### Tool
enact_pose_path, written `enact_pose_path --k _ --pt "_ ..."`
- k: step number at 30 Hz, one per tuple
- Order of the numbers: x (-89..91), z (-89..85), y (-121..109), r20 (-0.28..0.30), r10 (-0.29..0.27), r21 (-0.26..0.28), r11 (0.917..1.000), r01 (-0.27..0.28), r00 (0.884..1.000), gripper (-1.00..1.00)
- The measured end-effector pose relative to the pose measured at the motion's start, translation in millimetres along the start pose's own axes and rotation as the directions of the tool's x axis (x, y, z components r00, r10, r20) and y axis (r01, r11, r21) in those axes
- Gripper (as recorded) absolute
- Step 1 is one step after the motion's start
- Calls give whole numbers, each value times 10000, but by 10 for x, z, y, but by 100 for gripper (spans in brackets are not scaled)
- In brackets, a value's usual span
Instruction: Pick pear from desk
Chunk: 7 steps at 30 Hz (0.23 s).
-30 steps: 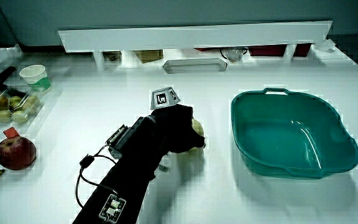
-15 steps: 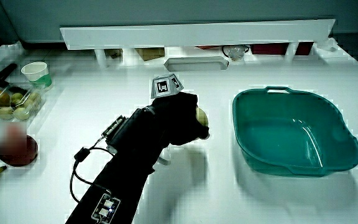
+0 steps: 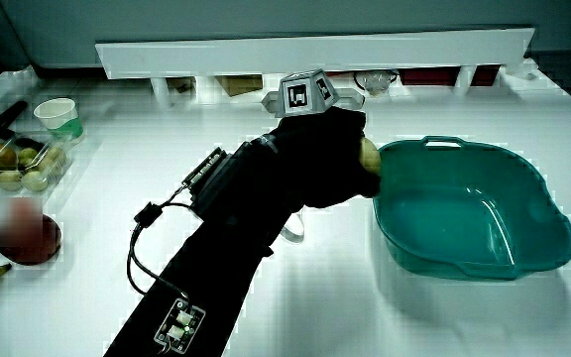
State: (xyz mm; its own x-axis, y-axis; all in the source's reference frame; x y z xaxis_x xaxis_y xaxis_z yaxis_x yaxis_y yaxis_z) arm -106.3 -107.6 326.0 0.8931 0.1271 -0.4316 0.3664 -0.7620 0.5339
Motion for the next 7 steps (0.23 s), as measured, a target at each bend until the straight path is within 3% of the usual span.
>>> enact_pose_path --k 1,2,3,5,6,7 --pt "56 10 -11 239 197 -119 9997 -194 9995 100" --pt "128 46 -41 -197 70 27 10000 -69 9998 100" --pt "168 59 -35 -133 -294 110 9995 296 9995 100" --pt "259 79 -53 436 -60 17 10000 59 9990 100" --pt "300 85 -44 353 360 -307 9989 -350 9987 100" --pt "340 90 -30 170 -508 55 9987 508 9986 100"
